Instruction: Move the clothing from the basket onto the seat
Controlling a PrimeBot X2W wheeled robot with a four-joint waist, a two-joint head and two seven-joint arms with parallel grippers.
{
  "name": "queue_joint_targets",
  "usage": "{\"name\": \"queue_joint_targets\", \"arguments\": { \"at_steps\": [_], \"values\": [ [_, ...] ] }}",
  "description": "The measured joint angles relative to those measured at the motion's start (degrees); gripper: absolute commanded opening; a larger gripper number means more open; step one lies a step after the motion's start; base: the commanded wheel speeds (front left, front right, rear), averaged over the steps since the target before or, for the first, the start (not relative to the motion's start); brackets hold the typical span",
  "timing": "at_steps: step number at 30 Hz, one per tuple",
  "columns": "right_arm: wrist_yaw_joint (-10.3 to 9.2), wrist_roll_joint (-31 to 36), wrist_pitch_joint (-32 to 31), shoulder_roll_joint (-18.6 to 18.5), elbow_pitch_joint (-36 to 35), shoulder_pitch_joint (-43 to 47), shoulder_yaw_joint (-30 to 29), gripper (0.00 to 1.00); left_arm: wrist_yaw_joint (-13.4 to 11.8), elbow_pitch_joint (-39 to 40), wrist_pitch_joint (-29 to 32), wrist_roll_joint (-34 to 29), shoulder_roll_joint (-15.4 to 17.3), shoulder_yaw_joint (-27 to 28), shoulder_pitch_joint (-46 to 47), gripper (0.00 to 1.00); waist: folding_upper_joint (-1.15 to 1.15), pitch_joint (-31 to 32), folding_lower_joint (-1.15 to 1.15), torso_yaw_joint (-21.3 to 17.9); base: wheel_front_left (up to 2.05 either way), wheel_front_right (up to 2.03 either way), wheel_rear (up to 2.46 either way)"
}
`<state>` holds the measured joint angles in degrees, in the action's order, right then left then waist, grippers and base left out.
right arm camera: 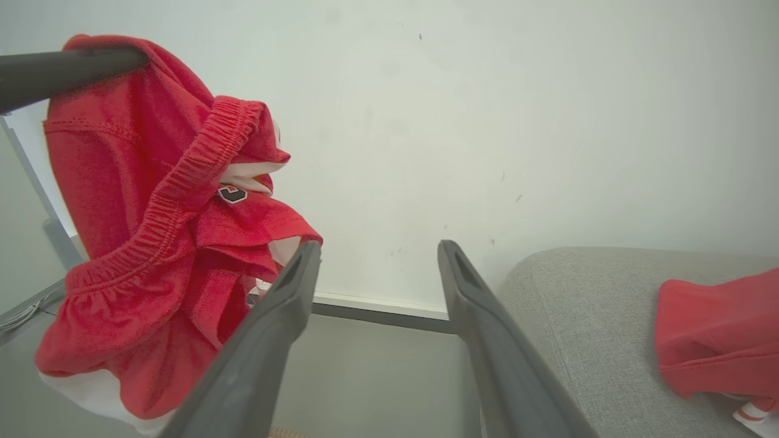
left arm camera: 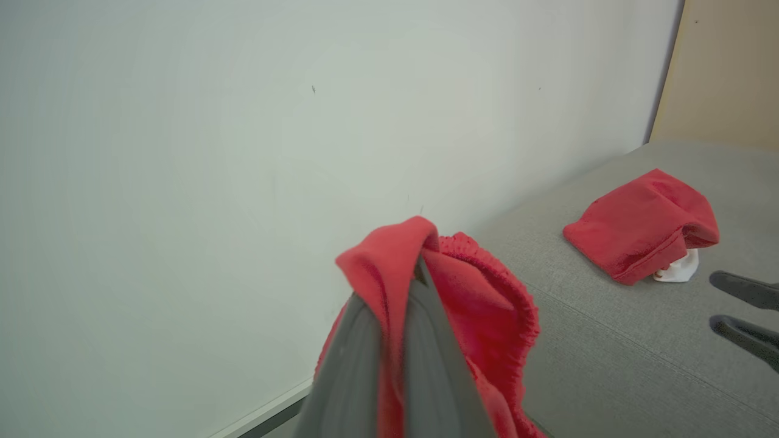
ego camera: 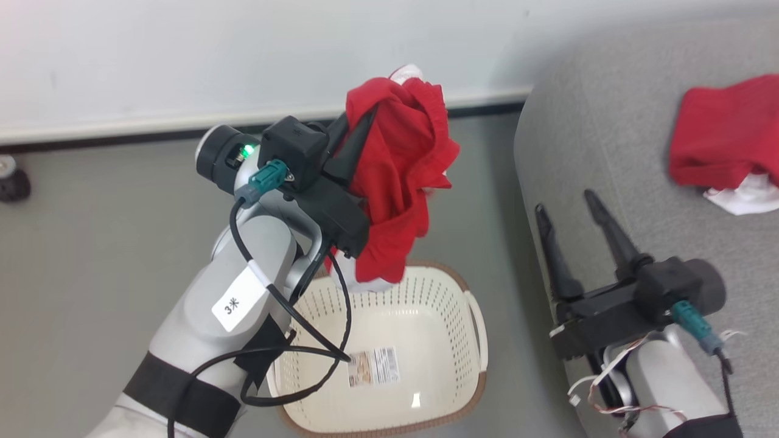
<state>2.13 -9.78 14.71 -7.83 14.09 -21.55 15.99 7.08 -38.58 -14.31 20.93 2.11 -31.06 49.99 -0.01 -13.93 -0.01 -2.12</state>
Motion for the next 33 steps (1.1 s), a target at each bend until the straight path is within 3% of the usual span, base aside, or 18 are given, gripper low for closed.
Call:
{"name": "queue_joint_targets", "arguments": {
  "at_steps": [15,25,33],
  "values": [
    [3.94,-0.42,0.00,3.02,5.17,4.02,9.59,1.00,-0.01,-3.54,-0.01,6.86,-0.01,-6.47,-4.09,0.00,0.01,12.84,0.00,0.01,0.00,0.00,0.00],
    [4.79,-2.34,-0.01,3.82,7.76,5.81,15.96,1.00,-1.58,-1.52,-0.01,9.67,-0.04,-10.70,-6.92,0.00,0.00,18.67,0.00,-0.09,0.00,0.00,0.00],
    [4.94,-4.99,-0.08,3.98,14.47,4.27,18.66,1.00,-3.15,2.14,-0.01,11.99,0.05,-15.38,-7.22,0.00,0.01,19.85,0.01,1.36,0.00,0.00,0.00]
  ]
}}
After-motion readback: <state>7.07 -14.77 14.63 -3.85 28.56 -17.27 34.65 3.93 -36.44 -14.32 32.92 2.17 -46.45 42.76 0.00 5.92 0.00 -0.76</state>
